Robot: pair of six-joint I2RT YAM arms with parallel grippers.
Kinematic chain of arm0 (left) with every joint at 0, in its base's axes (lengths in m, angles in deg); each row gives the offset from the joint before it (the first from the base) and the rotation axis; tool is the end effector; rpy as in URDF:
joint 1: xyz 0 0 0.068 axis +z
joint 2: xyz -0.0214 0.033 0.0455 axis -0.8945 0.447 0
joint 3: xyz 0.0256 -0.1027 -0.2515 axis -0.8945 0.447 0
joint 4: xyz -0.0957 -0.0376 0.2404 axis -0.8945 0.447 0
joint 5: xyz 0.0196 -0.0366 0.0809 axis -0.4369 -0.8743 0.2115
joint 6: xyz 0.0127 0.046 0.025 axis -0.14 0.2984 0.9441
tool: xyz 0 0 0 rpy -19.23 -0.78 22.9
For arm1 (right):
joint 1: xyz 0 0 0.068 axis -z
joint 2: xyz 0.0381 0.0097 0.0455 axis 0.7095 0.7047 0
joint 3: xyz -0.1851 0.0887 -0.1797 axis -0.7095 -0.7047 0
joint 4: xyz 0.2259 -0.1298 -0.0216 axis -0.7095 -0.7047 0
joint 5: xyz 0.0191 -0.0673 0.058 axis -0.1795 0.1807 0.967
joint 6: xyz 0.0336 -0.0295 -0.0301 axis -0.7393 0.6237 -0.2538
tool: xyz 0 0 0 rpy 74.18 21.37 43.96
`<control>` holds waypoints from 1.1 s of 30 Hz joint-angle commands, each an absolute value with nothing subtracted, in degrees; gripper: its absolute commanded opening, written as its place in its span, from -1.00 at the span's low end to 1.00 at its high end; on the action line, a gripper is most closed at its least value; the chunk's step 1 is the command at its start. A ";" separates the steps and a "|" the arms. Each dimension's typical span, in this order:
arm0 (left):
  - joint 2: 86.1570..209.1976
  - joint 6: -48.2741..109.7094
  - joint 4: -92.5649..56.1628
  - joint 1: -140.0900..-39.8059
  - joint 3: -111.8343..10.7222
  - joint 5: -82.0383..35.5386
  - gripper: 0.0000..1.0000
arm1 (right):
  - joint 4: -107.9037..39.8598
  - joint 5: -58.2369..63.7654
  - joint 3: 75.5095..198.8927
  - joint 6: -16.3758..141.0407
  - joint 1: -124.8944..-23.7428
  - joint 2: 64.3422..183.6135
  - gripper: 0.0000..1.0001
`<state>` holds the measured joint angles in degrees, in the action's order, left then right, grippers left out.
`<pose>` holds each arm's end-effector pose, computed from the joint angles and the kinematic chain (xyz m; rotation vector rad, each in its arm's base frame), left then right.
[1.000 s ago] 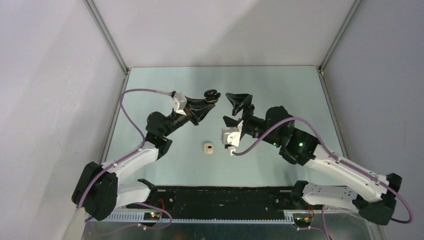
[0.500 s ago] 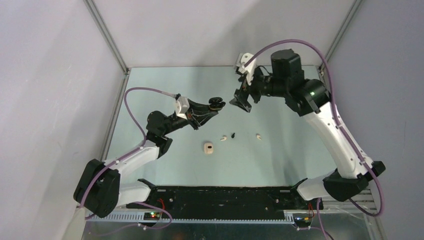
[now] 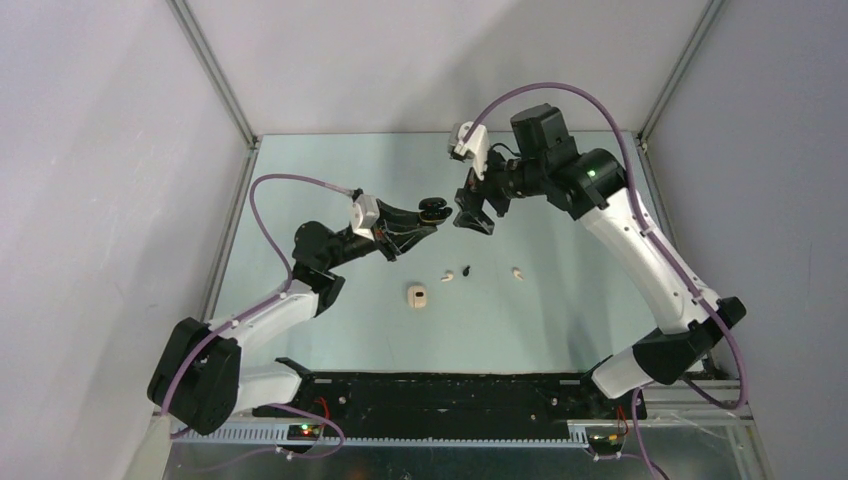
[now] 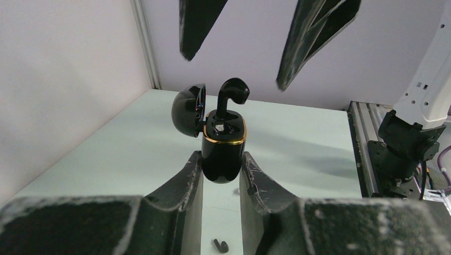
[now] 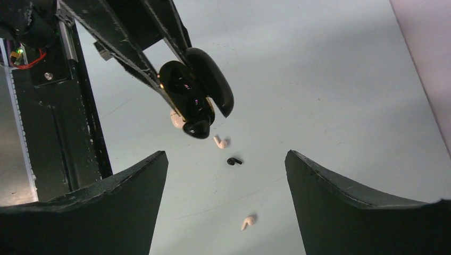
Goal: Insert the wireless bluetooth earbuds into the charging case
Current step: Insert the right earbud into the right side groove of the charging case.
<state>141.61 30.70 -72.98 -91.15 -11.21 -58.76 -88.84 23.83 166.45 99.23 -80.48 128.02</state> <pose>0.2124 -0.1393 0.2977 0.8585 1.0961 -1.0389 0.2295 0.1834 0.4545 -1.3977 1.6560 0.5994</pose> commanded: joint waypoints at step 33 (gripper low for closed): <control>141.64 32.62 -75.14 -90.87 -13.63 -59.03 -1.00 | -94.70 24.22 180.04 98.42 -81.47 139.81 0.63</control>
